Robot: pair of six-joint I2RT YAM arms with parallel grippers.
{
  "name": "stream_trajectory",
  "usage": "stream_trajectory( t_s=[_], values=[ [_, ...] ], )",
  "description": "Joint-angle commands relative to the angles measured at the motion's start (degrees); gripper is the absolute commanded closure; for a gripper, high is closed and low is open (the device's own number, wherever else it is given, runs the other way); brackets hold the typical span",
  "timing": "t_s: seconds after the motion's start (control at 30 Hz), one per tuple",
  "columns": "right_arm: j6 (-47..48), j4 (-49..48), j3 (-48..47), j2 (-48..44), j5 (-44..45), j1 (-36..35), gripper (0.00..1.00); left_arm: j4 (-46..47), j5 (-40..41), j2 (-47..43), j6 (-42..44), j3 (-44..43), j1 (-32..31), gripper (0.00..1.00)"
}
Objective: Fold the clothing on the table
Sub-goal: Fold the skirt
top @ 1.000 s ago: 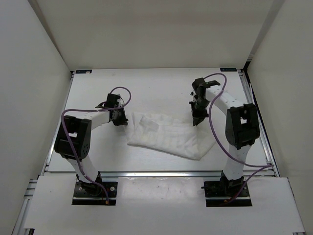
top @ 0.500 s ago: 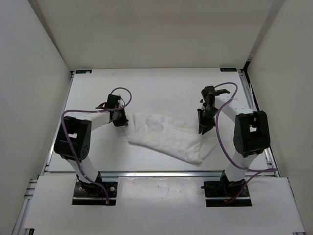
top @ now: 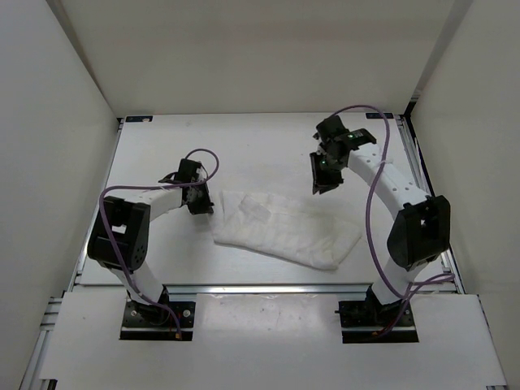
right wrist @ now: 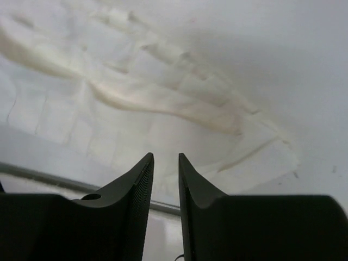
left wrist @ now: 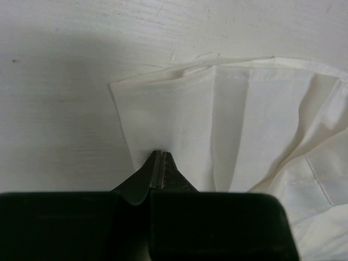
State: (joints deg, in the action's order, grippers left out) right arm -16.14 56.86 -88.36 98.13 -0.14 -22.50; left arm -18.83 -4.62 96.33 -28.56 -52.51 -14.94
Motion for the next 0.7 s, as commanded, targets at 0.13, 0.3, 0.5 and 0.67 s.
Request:
stream_trajectory(
  t_s=[0.13,0.3,0.5,0.67],
  values=[
    [-1.8,4.1,8.2,-0.6,-10.2,-7.0,0.71,-3.8,-7.1,-9.0,-1.6,-4.3,3.5,0.93],
    [-2.7,1.4,18.4,-3.3,-15.8,-3.8,0.71,4.8,-24.3,-12.7,-10.5,-0.5,8.5,0.90],
    [-3.9,-0.8,25.2,-6.8,-20.2,2.5,0.73,6.2,-26.3,-11.3,-9.8,-1.0,-2.5,0.96],
    [-4.4,-2.6,28.6,-8.9,-21.6,5.6,0.73,8.5,-21.3,-7.7,-10.6,-0.7,-11.6,0.97]
  ],
)
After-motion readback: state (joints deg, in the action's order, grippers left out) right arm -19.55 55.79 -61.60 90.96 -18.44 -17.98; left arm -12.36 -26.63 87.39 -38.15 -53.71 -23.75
